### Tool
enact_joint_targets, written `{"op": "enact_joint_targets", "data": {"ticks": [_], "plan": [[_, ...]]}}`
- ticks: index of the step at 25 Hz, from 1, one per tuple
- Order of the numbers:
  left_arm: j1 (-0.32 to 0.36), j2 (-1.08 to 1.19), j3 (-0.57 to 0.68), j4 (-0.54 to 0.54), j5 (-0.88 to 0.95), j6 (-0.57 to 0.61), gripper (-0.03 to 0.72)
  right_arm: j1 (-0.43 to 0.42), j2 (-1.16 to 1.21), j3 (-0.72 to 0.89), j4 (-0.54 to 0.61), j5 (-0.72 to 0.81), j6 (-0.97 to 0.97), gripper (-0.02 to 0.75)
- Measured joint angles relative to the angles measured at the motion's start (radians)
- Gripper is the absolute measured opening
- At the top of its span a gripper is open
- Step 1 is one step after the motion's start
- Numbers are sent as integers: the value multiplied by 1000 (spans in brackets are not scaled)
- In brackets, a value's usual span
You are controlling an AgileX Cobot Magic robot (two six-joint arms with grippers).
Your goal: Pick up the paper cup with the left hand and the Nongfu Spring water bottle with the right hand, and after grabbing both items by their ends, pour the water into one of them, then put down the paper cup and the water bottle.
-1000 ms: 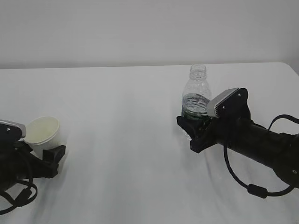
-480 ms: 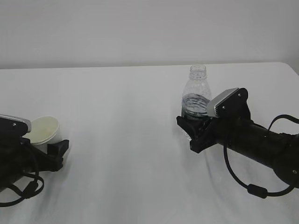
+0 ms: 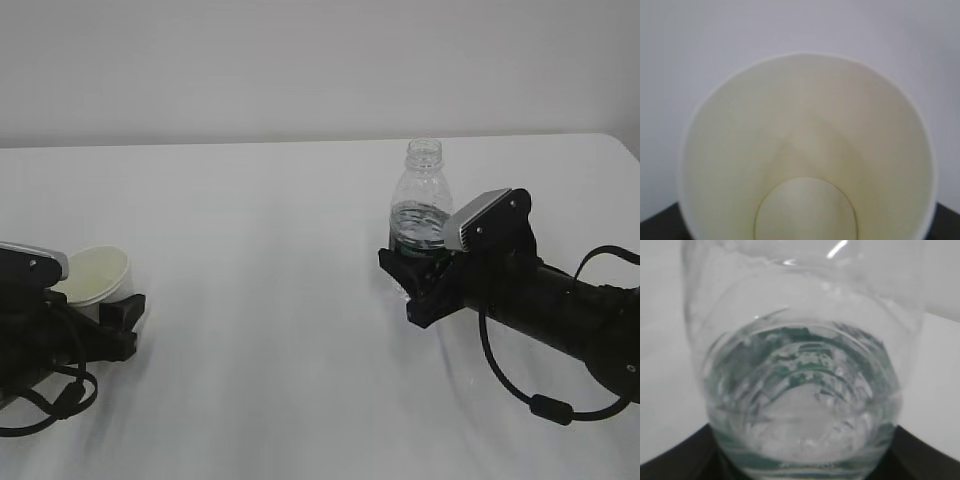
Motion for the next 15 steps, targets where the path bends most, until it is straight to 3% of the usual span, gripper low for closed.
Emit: {"op": "enact_joint_targets", "data": {"ticks": [15], "plan": [[0, -7, 0, 52, -4, 2, 483, 0, 0, 0, 0, 0, 0, 458]]}}
